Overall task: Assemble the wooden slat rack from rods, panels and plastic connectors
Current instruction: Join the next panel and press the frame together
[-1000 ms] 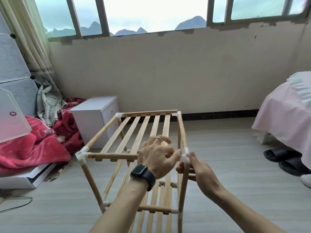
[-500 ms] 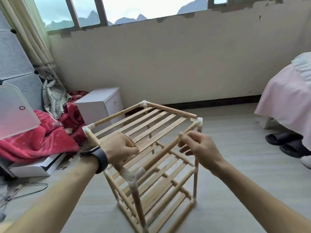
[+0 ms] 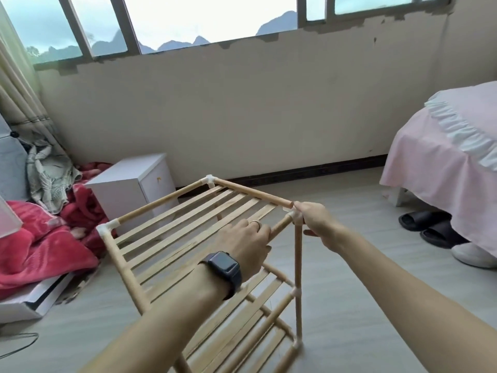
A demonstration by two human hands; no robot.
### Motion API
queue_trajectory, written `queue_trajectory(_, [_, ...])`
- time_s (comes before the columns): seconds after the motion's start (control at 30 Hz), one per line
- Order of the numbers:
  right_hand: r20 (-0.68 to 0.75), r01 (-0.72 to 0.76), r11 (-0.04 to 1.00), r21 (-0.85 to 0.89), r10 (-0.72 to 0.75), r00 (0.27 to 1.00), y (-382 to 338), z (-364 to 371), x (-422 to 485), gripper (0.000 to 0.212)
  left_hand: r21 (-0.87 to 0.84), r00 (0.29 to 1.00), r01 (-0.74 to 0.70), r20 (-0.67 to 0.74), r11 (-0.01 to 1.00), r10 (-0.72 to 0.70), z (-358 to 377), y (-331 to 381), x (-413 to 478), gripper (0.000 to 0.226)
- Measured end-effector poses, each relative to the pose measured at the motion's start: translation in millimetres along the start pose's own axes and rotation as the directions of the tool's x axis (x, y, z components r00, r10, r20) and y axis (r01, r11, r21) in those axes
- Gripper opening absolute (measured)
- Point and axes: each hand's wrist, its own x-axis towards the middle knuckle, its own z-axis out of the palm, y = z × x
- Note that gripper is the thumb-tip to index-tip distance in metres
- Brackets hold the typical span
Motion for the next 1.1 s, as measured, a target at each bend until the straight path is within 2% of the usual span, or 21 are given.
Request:
queue_trajectory(0.1, [-0.005,0.012,0.999,0.048,-0.012,1.0,11.4,-1.9,-17.7,0.037,0.076,0.983,-0.172,-0.05,0.982,0.176,3.5,-17.9,-8.9,0.033])
queue_trajectory(0.17, [0.022,-0.01,0.992,0.128,0.007,1.0,15.3,-0.1,-32.2,0.035,0.101,0.978,-0.196,-0.056,0.975,0.202,4.5,-32.9,-20.3,0.038])
queue_trajectory(0.37, [0.137,-0.135,0.956,0.26,0.102,0.985,17.3,21.4,-72.4,0.03,0.043,0.981,0.045,-0.188,0.998,-0.036,16.5,-60.7,-52.0,0.03])
queue_trajectory(0.47, [0.236,-0.17,0.94,0.295,0.101,0.966,10.8,37.4,-91.5,0.035,-0.007,0.963,0.179,-0.204,0.984,-0.177,26.3,-72.4,-51.9,0.041])
queue_trajectory(0.53, [0.29,-0.186,0.924,0.335,0.087,0.953,8.5,50.8,-102.2,0.049,-0.059,0.944,0.281,-0.166,0.958,-0.287,34.9,-78.0,-50.7,0.045])
queue_trajectory(0.63, [0.336,-0.211,0.901,0.378,0.078,0.939,9.4,73.6,-112.3,0.062,-0.037,0.906,0.409,-0.107,0.912,-0.41,47.1,-84.1,-49.1,0.048])
queue_trajectory(0.7, [0.383,-0.221,0.897,0.383,0.063,0.922,10.7,82.5,-114.0,0.058,-0.076,0.887,0.452,-0.063,0.889,-0.457,45.6,-85.6,-48.9,0.055])
queue_trajectory(0.73, [0.428,-0.22,0.902,0.371,0.044,0.903,11.6,83.3,-113.8,0.05,-0.147,0.87,0.481,-0.043,0.864,-0.492,43.2,-83.0,-51.3,0.059])
queue_trajectory(0.77, [0.486,-0.212,0.916,0.34,0.022,0.874,12.9,81.6,-113.3,0.042,-0.27,0.836,0.519,-0.037,0.811,-0.547,40.8,-78.0,-55.0,0.062])
queue_trajectory(0.8, [0.541,-0.196,0.933,0.303,0.001,0.841,15.5,77.9,-112.4,0.038,-0.468,0.774,0.55,-0.026,0.692,-0.633,37.9,-70.0,-59.6,0.06])
queue_trajectory(0.83, [0.57,-0.179,0.946,0.271,-0.008,0.822,18.8,73.6,-110.6,0.04,-0.684,0.69,0.537,0.02,0.494,-0.724,35.0,-60.6,-65.0,0.055])
queue_trajectory(0.87, [0.556,-0.159,0.954,0.253,-0.009,0.831,21.7,70.2,-108.4,0.047,-0.853,0.615,0.471,0.132,0.227,-0.777,30.2,-50.8,-69.4,0.044])
queue_trajectory(0.9, [0.503,-0.144,0.957,0.253,-0.003,0.864,23.4,67.6,-106.8,0.055,-0.913,0.583,0.405,0.29,-0.038,-0.759,23.6,-42.0,-72.0,0.034])
queue_trajectory(0.93, [0.429,-0.137,0.955,0.264,0.012,0.903,24.7,66.2,-104.3,0.062,-0.89,0.6,0.387,0.443,-0.242,-0.666,18.1,-36.3,-72.5,0.03])
queue_trajectory(0.97, [0.352,-0.142,0.947,0.287,0.033,0.935,25.1,66.0,-102.2,0.066,-0.845,0.651,0.406,0.535,-0.348,-0.539,14.7,-32.8,-72.0,0.031])
queue_trajectory(1.03, [0.267,-0.15,0.922,0.356,0.053,0.962,23.9,68.1,-100.9,0.069,-0.838,0.77,0.43,0.535,-0.337,-0.348,7.6,-28.3,-72.5,0.036])
queue_trajectory(1.1, [0.261,-0.13,0.908,0.398,0.023,0.965,17.1,73.0,-100.7,0.065,-0.86,0.805,0.416,0.499,-0.294,-0.321,8.8,-29.0,-71.8,0.032])
